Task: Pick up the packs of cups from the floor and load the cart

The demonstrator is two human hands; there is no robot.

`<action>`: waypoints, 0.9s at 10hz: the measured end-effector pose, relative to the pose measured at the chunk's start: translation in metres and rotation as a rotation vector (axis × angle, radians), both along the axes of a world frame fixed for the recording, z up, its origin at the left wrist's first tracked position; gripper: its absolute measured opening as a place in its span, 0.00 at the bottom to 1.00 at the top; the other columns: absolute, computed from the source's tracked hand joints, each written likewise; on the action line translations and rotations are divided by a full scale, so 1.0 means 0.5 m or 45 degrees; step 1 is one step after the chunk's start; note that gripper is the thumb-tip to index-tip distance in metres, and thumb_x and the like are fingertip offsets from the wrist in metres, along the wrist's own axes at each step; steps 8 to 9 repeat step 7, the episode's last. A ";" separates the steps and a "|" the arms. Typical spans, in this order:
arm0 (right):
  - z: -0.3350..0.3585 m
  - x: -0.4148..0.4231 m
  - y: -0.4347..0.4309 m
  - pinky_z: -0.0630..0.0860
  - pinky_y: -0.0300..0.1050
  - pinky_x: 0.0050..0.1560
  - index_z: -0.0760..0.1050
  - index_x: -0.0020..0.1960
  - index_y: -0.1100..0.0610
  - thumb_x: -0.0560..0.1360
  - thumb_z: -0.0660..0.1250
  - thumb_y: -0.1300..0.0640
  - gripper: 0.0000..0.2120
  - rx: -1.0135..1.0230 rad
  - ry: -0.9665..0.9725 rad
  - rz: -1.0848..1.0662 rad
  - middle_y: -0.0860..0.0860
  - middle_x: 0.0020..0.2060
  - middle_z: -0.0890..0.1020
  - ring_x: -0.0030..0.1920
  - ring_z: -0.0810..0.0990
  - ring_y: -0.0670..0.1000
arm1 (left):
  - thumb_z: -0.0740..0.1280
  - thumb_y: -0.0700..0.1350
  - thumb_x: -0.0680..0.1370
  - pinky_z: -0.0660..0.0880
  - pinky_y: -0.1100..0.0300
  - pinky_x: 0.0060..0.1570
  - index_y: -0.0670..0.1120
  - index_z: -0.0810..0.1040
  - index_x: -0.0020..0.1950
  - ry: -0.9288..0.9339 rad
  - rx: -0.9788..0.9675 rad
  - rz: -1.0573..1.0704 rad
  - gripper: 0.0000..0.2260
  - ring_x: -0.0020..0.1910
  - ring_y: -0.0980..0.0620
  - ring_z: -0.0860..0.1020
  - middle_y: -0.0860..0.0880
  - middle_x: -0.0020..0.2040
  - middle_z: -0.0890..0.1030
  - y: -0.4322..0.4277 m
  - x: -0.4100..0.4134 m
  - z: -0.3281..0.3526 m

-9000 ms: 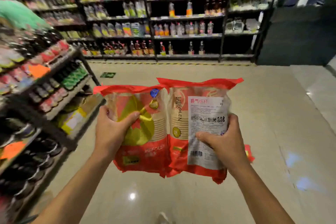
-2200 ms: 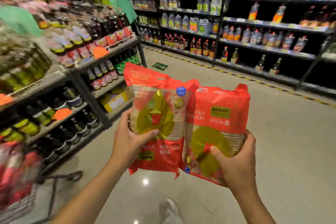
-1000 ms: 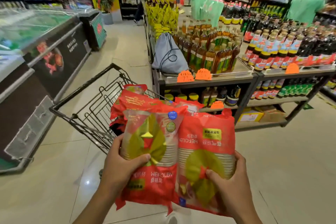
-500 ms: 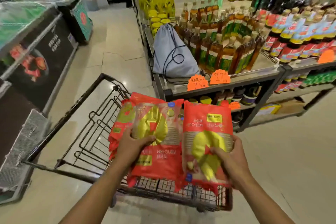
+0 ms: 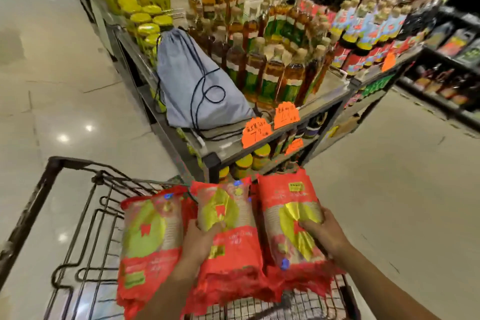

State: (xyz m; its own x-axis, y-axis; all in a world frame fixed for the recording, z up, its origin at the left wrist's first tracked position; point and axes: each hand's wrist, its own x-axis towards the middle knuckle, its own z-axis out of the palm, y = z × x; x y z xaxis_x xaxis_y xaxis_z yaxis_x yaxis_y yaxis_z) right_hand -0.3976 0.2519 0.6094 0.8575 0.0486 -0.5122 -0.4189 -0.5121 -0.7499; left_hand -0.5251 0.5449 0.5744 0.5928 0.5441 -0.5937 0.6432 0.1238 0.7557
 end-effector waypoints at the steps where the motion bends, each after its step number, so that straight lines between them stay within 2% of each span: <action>1: 0.019 -0.010 0.006 0.72 0.45 0.51 0.68 0.65 0.46 0.69 0.80 0.48 0.30 -0.204 -0.084 0.063 0.47 0.54 0.80 0.50 0.79 0.50 | 0.79 0.56 0.71 0.77 0.49 0.55 0.43 0.75 0.64 0.024 0.137 -0.111 0.28 0.56 0.41 0.82 0.44 0.56 0.82 0.006 0.007 -0.010; 2: 0.043 -0.020 0.017 0.70 0.45 0.52 0.65 0.75 0.52 0.71 0.77 0.43 0.39 -0.353 -0.148 0.155 0.49 0.57 0.79 0.57 0.80 0.56 | 0.78 0.49 0.73 0.76 0.44 0.60 0.42 0.77 0.63 -0.116 0.263 -0.227 0.23 0.59 0.38 0.80 0.42 0.58 0.82 -0.002 0.016 -0.002; 3: 0.067 -0.039 0.022 0.73 0.51 0.61 0.63 0.76 0.53 0.74 0.70 0.38 0.37 -0.642 -0.222 0.290 0.57 0.65 0.78 0.65 0.76 0.61 | 0.77 0.47 0.73 0.76 0.43 0.60 0.43 0.76 0.64 -0.156 0.445 -0.300 0.22 0.61 0.38 0.79 0.41 0.59 0.81 -0.006 0.017 0.025; 4: 0.094 -0.066 0.020 0.72 0.53 0.64 0.62 0.77 0.52 0.76 0.65 0.36 0.35 -0.812 -0.297 0.390 0.57 0.68 0.75 0.67 0.73 0.61 | 0.75 0.48 0.74 0.76 0.43 0.60 0.44 0.75 0.70 -0.152 0.577 -0.427 0.26 0.62 0.37 0.79 0.41 0.61 0.81 -0.010 0.005 0.051; 5: 0.135 -0.105 0.016 0.71 0.53 0.64 0.60 0.78 0.51 0.78 0.63 0.36 0.35 -0.869 -0.320 0.396 0.56 0.71 0.73 0.69 0.72 0.61 | 0.73 0.47 0.75 0.72 0.42 0.65 0.44 0.68 0.77 -0.186 0.726 -0.556 0.31 0.67 0.35 0.75 0.39 0.67 0.77 -0.018 -0.019 0.089; 6: 0.176 -0.145 0.001 0.69 0.53 0.67 0.59 0.79 0.52 0.79 0.61 0.37 0.35 -0.932 -0.460 0.412 0.55 0.72 0.72 0.71 0.70 0.59 | 0.73 0.48 0.76 0.69 0.41 0.70 0.47 0.62 0.81 -0.228 0.806 -0.671 0.36 0.74 0.36 0.69 0.40 0.77 0.69 -0.037 -0.033 0.125; 7: 0.225 -0.191 -0.019 0.67 0.54 0.69 0.60 0.79 0.51 0.79 0.61 0.35 0.35 -0.980 -0.616 0.351 0.54 0.73 0.72 0.72 0.69 0.58 | 0.71 0.50 0.78 0.62 0.39 0.75 0.40 0.65 0.79 -0.371 0.887 -0.871 0.33 0.77 0.36 0.65 0.38 0.78 0.67 -0.082 -0.033 0.190; 9: 0.225 -0.191 -0.019 0.67 0.54 0.69 0.60 0.79 0.51 0.79 0.61 0.35 0.35 -0.980 -0.616 0.351 0.54 0.73 0.72 0.72 0.69 0.58 | 0.71 0.50 0.78 0.62 0.39 0.75 0.40 0.65 0.79 -0.371 0.887 -0.871 0.33 0.77 0.36 0.65 0.38 0.78 0.67 -0.082 -0.033 0.190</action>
